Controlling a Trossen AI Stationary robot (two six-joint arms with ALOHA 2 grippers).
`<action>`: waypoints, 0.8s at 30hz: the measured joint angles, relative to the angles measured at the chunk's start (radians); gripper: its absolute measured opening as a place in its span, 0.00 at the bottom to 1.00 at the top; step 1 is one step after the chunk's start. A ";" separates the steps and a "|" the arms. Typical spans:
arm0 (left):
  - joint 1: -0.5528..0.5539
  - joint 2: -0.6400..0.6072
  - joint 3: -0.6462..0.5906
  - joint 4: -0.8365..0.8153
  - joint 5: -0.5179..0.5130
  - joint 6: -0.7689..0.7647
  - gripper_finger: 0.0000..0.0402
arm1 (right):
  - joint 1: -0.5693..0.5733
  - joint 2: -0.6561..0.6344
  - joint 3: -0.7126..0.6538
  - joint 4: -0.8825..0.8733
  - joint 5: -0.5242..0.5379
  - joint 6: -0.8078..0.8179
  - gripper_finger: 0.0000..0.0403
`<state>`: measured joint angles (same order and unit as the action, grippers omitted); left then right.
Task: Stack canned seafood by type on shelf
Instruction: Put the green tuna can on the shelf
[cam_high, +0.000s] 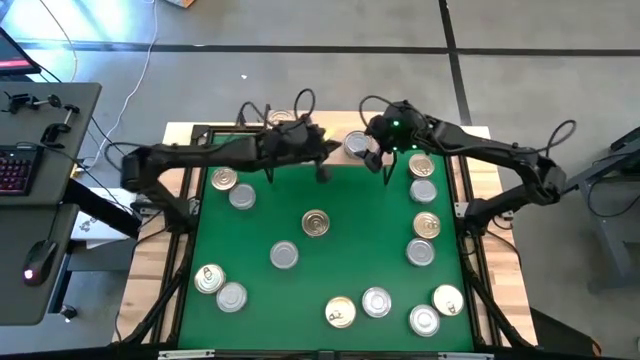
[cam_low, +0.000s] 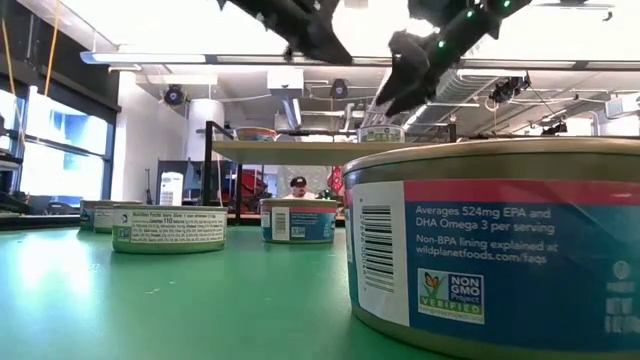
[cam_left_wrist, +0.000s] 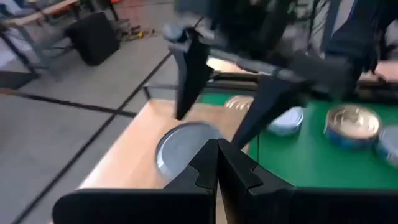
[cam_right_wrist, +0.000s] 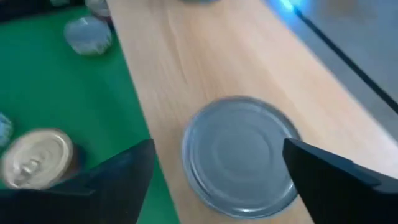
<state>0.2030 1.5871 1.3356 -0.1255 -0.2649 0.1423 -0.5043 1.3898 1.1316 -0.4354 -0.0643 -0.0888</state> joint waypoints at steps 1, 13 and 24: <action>-0.020 -0.028 -0.010 -0.039 -0.029 0.001 0.00 | 0.000 0.018 0.000 0.005 -0.001 -0.005 0.81; -0.189 -0.237 -0.251 -0.091 -0.260 -0.120 0.00 | -0.074 0.156 0.003 0.177 0.045 0.094 0.41; -0.212 -0.245 -0.278 -0.085 -0.296 -0.141 0.00 | -0.137 0.162 0.012 0.244 0.099 0.219 0.38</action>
<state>-0.0086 1.3423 1.0573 -0.2108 -0.5606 0.0010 -0.6415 1.5518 1.1441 -0.1914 0.0349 0.1303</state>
